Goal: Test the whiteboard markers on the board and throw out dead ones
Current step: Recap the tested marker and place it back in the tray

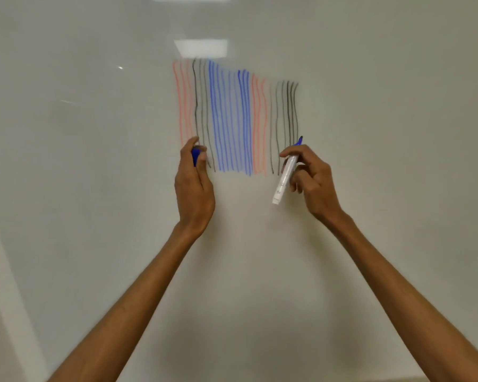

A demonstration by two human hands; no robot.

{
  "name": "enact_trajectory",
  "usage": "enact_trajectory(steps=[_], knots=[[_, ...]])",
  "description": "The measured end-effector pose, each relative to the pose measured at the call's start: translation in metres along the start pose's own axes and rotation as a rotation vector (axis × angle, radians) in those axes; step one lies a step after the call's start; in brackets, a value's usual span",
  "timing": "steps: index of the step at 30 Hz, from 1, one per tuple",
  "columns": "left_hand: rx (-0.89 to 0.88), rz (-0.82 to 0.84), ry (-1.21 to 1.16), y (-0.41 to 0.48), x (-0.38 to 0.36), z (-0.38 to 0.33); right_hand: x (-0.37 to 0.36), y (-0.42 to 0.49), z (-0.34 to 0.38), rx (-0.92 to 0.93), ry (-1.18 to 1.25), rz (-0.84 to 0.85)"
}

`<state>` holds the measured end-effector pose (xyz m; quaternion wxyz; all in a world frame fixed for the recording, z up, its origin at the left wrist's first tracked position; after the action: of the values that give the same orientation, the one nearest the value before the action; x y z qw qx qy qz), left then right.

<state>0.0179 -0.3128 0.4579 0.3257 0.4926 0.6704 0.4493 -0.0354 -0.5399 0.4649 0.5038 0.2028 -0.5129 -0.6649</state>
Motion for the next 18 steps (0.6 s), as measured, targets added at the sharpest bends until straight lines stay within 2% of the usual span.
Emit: enact_trajectory(steps=[5,9,13,18], knots=[[-0.085,-0.096,0.079,0.072,0.018,0.002,0.022,0.046,0.015,0.095,0.001,-0.103],[-0.094,-0.112,0.153,0.120,0.024,0.015,0.036,0.078,0.016,0.057,0.103,-0.193],[-0.095,-0.109,0.223,0.150,0.027,0.027,0.044,0.104,0.007,-0.038,0.303,-0.349],[-0.247,-0.161,0.390,0.154,0.028,0.033,0.044,0.121,-0.007,0.013,0.328,-0.347]])
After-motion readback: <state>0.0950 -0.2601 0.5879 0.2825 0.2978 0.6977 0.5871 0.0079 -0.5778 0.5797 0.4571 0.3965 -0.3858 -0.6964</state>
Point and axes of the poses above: each hand's wrist, its own y-axis towards the middle knuckle, its own x-axis out of the back of the hand, z = x × y, the point moved 3 cm from there along y, towards the middle knuckle, and after that the axes turned 5 degrees about z, right-handed, at the moved point
